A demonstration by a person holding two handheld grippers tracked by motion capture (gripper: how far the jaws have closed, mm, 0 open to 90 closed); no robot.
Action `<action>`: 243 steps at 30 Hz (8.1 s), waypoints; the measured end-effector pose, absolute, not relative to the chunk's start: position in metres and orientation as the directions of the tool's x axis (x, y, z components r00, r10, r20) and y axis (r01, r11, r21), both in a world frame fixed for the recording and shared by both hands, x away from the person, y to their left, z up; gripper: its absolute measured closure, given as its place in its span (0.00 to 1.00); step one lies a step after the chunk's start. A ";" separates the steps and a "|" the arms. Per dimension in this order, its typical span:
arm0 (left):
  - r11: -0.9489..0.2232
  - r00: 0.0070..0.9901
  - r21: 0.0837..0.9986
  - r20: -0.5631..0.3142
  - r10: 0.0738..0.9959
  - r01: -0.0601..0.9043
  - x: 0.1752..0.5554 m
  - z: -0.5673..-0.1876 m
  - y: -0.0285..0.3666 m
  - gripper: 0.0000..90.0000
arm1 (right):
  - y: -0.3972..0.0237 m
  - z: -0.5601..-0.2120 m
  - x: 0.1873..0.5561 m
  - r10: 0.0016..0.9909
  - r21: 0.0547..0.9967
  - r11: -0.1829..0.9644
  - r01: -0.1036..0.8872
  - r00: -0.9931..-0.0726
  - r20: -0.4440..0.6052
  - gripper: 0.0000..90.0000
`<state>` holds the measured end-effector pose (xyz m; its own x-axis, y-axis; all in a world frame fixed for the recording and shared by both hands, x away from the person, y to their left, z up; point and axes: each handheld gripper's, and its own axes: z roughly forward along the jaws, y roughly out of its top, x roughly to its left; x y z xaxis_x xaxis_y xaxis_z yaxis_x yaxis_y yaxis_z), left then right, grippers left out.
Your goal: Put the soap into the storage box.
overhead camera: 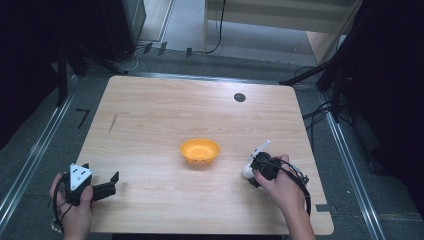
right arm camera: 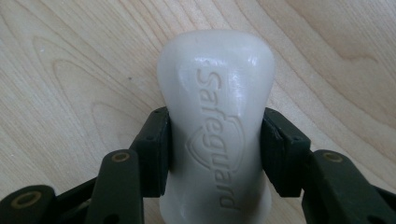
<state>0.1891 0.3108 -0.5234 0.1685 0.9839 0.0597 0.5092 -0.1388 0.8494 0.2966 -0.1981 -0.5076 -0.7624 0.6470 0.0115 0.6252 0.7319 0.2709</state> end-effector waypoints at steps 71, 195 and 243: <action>-0.138 0.169 0.851 0.058 0.984 0.507 0.189 -0.523 0.311 0.00 | -0.173 -0.471 0.328 0.401 0.284 0.877 0.387 -0.916 0.011 0.57; -0.108 0.169 0.851 0.022 0.985 0.514 0.190 -0.523 0.315 0.00 | -0.017 -0.454 0.381 0.082 0.222 0.972 0.077 -0.997 -0.013 0.56; -0.122 0.170 0.848 0.038 0.985 0.516 0.191 -0.523 0.312 0.00 | -0.160 -0.453 0.361 0.488 0.559 0.721 0.409 -0.873 0.009 0.27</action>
